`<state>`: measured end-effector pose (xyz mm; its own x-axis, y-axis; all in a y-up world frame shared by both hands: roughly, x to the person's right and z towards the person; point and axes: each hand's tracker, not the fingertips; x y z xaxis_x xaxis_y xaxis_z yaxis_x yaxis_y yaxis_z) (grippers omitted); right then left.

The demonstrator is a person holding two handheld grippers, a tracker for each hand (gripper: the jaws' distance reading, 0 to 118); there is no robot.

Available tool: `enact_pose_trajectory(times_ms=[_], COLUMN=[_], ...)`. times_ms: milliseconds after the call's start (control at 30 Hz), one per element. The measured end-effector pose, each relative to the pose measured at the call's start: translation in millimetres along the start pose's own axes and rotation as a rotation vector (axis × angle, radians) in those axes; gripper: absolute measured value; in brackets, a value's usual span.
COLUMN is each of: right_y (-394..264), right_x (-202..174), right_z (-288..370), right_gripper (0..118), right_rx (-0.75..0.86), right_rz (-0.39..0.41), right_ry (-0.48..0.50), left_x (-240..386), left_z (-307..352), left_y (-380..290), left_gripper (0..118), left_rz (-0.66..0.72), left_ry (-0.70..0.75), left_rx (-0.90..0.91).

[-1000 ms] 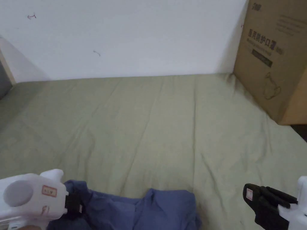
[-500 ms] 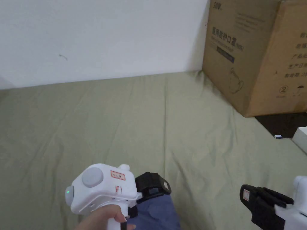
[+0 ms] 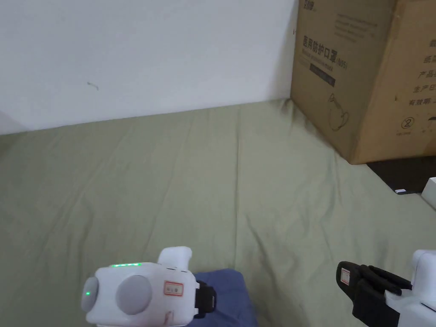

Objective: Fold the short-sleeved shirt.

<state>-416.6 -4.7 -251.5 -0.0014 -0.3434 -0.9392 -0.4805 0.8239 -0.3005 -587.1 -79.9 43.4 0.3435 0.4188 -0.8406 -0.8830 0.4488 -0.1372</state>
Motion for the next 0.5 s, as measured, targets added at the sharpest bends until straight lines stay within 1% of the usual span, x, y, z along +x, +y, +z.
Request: enact_pose_trajectory(times_ms=[67, 167, 233, 267, 300, 367, 400, 433, 500], right_y=[0, 0, -1, -2, -2, -3, -3, -2, 1], right_x=[2, 7, 11, 13, 14, 16, 16, 15, 11], right_z=[4, 8, 9, 9, 9, 9, 10, 10, 12], right_gripper=[1, 1, 1, 1, 1, 1, 1, 1, 1], right_rx=[0.003, 0.000, -0.005, -0.007, -0.008, -0.011, -0.011, -0.010, -0.009], right_rz=[0.005, 0.011, 0.014, 0.013, 0.009, -0.008, -0.017, -0.025, -0.034], right_ry=[-0.004, -0.018, -0.036, -0.042, -0.047, -0.047, -0.045, -0.040, -0.027], left_x=[11, 16, 16, 16, 17, 18, 18, 20, 29], left_z=[-25, -67, -84, -88, -86, -79, -70, -57, -9], left_y=[2, 0, -2, -3, -3, -2, -4, -5, -4], left_gripper=[1, 1, 1, 1, 1, 1, 1, 1, 1], left_rz=[-0.007, -0.030, -0.020, 0.014, 0.054, 0.126, 0.138, 0.125, 0.045], left_ry=[0.031, 0.073, 0.027, 0.019, 0.003, -0.097, -0.148, -0.178, -0.097], left_rx=[-0.012, -0.102, -0.144, -0.148, -0.130, -0.102, -0.075, -0.007, 0.195])
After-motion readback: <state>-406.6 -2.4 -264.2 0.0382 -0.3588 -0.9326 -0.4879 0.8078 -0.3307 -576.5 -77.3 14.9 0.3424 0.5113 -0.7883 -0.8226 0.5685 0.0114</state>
